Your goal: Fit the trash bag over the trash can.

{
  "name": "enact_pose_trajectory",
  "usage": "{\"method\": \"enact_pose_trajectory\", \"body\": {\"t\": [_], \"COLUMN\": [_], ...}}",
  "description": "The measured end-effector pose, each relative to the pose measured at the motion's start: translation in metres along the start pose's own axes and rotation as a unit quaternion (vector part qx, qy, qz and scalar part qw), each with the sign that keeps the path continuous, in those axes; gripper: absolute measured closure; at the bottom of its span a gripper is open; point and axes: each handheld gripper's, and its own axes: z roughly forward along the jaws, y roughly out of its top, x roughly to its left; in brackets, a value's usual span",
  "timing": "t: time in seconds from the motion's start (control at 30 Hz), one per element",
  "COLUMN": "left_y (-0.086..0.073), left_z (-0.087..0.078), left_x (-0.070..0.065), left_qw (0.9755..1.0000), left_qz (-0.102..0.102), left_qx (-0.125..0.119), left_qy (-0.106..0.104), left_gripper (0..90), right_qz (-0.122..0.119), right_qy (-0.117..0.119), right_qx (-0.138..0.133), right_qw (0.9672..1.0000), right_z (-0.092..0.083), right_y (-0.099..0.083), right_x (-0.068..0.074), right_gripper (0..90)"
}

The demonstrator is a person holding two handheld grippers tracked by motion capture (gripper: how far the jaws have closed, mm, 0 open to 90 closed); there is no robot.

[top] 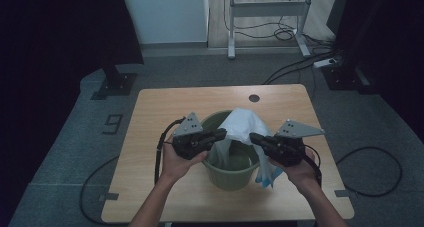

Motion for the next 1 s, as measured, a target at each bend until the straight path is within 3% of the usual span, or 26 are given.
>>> {"method": "enact_pose_trajectory", "body": {"t": [0.17,0.37,0.6,0.77,0.8,0.83,0.93,1.0], "left_y": [0.002,0.002,0.002,0.006,0.006,0.007,0.009,0.01], "left_z": [-0.004,-0.002,0.005,0.009,0.009,0.01,0.013,0.013], "left_x": [-0.002,-0.002,-0.001,-0.004,-0.004,-0.005,-0.006,-0.006], "left_qw": [0.9998,0.9996,0.9991,0.9983,0.9982,0.998,0.9974,0.9971], "left_qz": [0.013,0.024,0.042,0.054,0.056,0.058,0.065,0.068], "left_qx": [-0.008,0.005,0.011,0.02,0.021,0.023,0.031,0.032], "left_qy": [0.011,0.013,0.0,-0.003,-0.005,-0.004,-0.011,-0.013], "left_gripper": [69.0,54.7,53.3,60.3,69.4,69.4,84.3,87.1], "right_qz": [-0.014,-0.017,-0.023,-0.029,-0.03,-0.03,-0.033,-0.034], "right_qy": [0.01,0.021,0.026,0.029,0.03,0.03,0.033,0.034], "right_qx": [-0.001,-0.008,-0.012,-0.013,-0.013,-0.013,-0.015,-0.015], "right_qw": [0.9998,0.9996,0.9993,0.9991,0.999,0.999,0.9988,0.9987], "right_z": [0.003,0.004,0.003,0.003,0.003,0.003,0.004,0.004], "right_y": [0.007,0.012,0.016,0.02,0.02,0.02,0.02,0.02], "right_x": [0.006,0.009,0.011,0.012,0.012,0.012,0.014,0.014], "right_gripper": [88.8,88.8,88.8,88.9,88.9,88.9,88.9,88.9]}}
